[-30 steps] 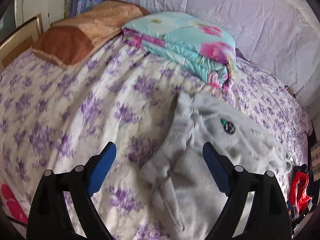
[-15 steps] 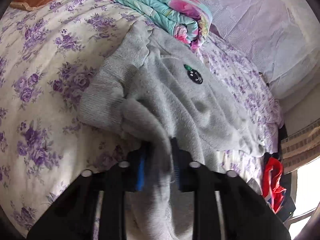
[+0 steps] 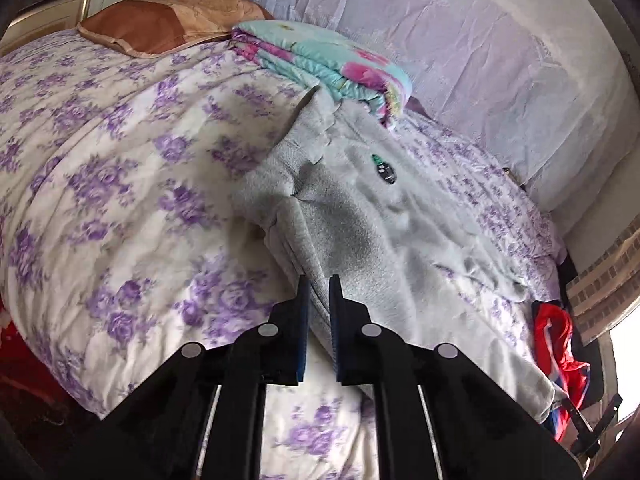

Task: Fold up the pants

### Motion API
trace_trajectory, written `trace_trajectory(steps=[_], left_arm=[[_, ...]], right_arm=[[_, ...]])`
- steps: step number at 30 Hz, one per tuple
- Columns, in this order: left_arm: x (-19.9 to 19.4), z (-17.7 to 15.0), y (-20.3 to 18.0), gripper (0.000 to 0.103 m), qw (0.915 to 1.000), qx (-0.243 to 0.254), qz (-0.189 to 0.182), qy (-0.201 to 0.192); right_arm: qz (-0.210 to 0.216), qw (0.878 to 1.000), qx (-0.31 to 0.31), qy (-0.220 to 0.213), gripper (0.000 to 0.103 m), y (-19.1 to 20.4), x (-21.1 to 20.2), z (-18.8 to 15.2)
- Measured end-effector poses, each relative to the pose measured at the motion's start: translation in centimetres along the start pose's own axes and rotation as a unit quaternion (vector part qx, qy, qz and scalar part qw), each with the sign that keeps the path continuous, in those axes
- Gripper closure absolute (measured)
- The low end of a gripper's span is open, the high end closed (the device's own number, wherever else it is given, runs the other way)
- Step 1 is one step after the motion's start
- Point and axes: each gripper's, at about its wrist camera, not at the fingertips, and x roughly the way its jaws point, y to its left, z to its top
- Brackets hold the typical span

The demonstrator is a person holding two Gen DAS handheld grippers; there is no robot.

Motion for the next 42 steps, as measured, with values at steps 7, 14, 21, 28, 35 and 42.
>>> trace_trajectory(steps=[7, 14, 21, 28, 35, 42], left_arm=[[3.7, 1.6, 2.8, 0.047, 0.9984, -0.053, 0.006, 0.017], [7.8, 4.0, 1.4, 0.046, 0.9951, -0.089, -0.033, 0.028], [3.7, 3.3, -0.5, 0.086, 0.9982, -0.048, -0.034, -0.01], [0.3, 1.1, 0.2, 0.085, 0.9998, -0.022, 0.0, 0.001], [3.6, 0.6, 5.0, 0.059, 0.996, -0.067, 0.005, 0.06], [-4.2, 2.3, 1.2, 0.057, 0.9996, 0.022, 0.013, 0.009]], right_arm=[[-0.004, 0.998, 0.056, 0.01, 0.075, -1.2, 3.0, -3.0], [-0.01, 0.999, 0.033, 0.012, 0.077, 1.0, 4.3, -3.6], [-0.022, 0.998, 0.052, -0.018, 0.099, -0.9, 3.1, -2.8], [-0.027, 0.999, 0.028, -0.022, 0.099, -1.0, 0.0, -1.9], [-0.069, 0.997, -0.008, 0.03, 0.093, -0.4, 2.9, -3.2], [0.005, 0.998, -0.032, -0.062, 0.089, 1.4, -3.9, 1.1]])
